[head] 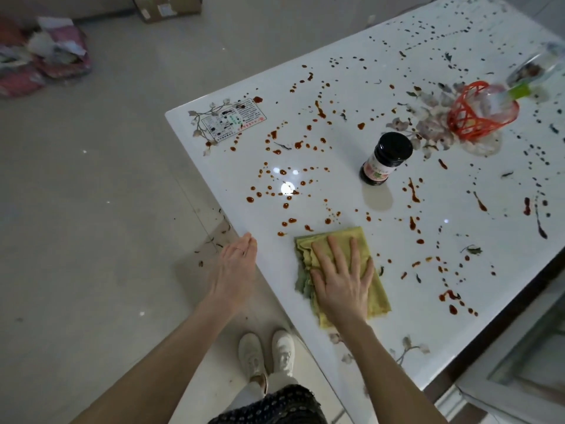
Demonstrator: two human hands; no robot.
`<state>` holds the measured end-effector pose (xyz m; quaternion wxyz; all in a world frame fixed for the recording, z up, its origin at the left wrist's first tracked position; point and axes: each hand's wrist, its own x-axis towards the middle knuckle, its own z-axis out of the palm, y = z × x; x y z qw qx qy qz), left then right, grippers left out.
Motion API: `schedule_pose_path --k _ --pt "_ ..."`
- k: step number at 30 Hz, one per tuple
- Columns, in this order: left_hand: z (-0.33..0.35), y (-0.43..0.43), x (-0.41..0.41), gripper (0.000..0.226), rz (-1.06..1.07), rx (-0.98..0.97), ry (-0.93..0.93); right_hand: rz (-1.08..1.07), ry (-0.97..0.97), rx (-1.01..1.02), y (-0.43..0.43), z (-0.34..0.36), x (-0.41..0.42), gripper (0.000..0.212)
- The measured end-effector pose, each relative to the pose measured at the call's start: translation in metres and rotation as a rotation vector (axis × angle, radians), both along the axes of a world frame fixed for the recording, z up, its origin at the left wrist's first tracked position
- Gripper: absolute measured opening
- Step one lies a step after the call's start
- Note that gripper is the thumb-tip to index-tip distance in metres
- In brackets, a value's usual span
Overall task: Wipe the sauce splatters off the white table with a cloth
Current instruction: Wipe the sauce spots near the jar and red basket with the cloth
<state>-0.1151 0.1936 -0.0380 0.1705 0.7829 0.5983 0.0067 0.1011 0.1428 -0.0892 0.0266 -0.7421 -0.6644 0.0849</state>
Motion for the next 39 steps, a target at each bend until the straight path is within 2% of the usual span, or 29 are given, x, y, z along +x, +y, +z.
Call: schedule_pose_path --k 4,8,11,14,16,18,22,24,27,29,32,36,39 --pt "0.003 0.001 0.001 0.063 -0.003 -0.018 0.026 -0.146 0.066 0.011 -0.019 0.000 -0.004 0.054" --pt "0.000 0.002 0.002 0.062 0.031 -0.025 -0.010 0.054 0.085 -0.022 -0.041 0.002 -0.037 0.051" --pt "0.006 0.007 0.002 0.057 0.069 -0.019 -0.127 0.188 0.079 0.024 0.004 0.000 -0.060 0.051" --pt "0.014 0.007 -0.001 0.049 0.153 0.012 -0.253 0.191 0.079 -0.009 0.052 0.000 -0.072 0.050" --pt "0.014 0.010 -0.006 0.051 0.201 0.006 -0.248 0.124 0.063 -0.021 0.071 0.001 -0.064 0.052" --pt "0.013 0.019 -0.011 0.057 0.223 -0.028 -0.238 -0.033 0.061 -0.019 0.077 0.004 -0.047 0.056" --pt "0.015 0.042 -0.018 0.058 0.146 -0.009 -0.184 -0.337 0.082 -0.018 0.054 0.000 -0.036 0.062" --pt "0.018 0.056 -0.024 0.056 0.109 0.023 -0.175 -0.322 0.079 0.025 0.044 0.002 -0.061 0.056" --pt "0.013 0.076 -0.038 0.057 0.022 0.030 -0.161 -0.124 0.048 0.027 0.055 0.000 -0.098 0.051" --pt "0.010 0.090 -0.048 0.058 -0.041 0.039 -0.133 -0.096 0.016 0.026 0.076 0.000 -0.097 0.049" --pt "0.010 0.105 -0.056 0.057 -0.108 0.047 -0.117 -0.269 0.021 -0.003 0.095 0.000 -0.073 0.052" --pt "0.009 0.114 -0.062 0.050 -0.180 0.071 -0.097 -0.561 0.061 0.006 0.065 -0.003 -0.081 0.056" --pt "0.008 0.123 -0.066 0.050 -0.179 0.062 -0.088 -0.485 0.038 0.010 0.051 -0.004 -0.116 0.055"
